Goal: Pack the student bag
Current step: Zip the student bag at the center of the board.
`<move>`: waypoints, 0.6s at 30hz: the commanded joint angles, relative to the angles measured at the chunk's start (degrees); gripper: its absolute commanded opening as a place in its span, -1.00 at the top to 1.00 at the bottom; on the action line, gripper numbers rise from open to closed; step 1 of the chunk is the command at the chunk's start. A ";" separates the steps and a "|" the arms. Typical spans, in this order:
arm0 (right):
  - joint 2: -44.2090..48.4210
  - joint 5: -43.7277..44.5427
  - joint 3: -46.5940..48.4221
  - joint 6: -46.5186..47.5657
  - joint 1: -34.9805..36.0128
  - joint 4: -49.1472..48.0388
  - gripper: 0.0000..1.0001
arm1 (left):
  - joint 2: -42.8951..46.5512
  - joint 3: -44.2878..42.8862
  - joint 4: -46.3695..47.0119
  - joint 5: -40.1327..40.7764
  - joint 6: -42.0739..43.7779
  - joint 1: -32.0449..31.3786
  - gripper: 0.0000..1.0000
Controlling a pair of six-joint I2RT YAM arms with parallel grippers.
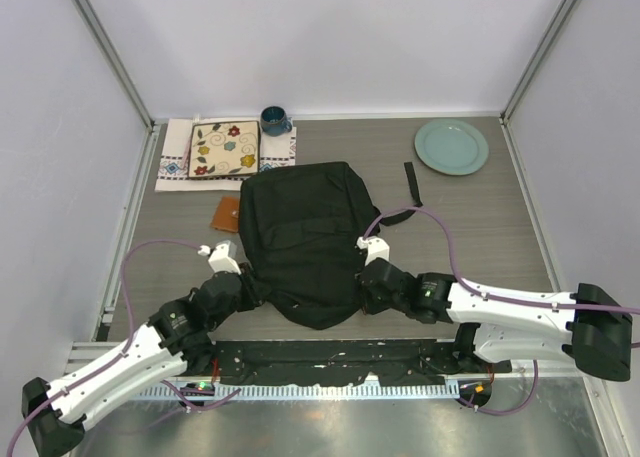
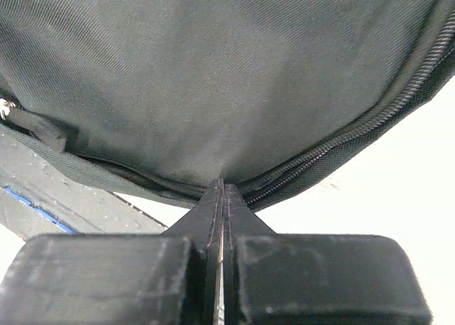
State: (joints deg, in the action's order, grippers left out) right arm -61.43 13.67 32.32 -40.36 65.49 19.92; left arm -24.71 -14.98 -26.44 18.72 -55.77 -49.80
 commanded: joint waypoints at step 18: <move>-2.37 -4.97 2.75 -1.91 0.07 -17.98 0.10 | 5.98 4.52 9.82 -14.32 -16.55 0.41 -0.79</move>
State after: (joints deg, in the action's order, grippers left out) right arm -61.34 8.91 33.65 -40.23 65.49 8.99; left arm -21.15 -13.23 -23.51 9.61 -64.29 -49.67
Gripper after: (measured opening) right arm 0.441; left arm 0.884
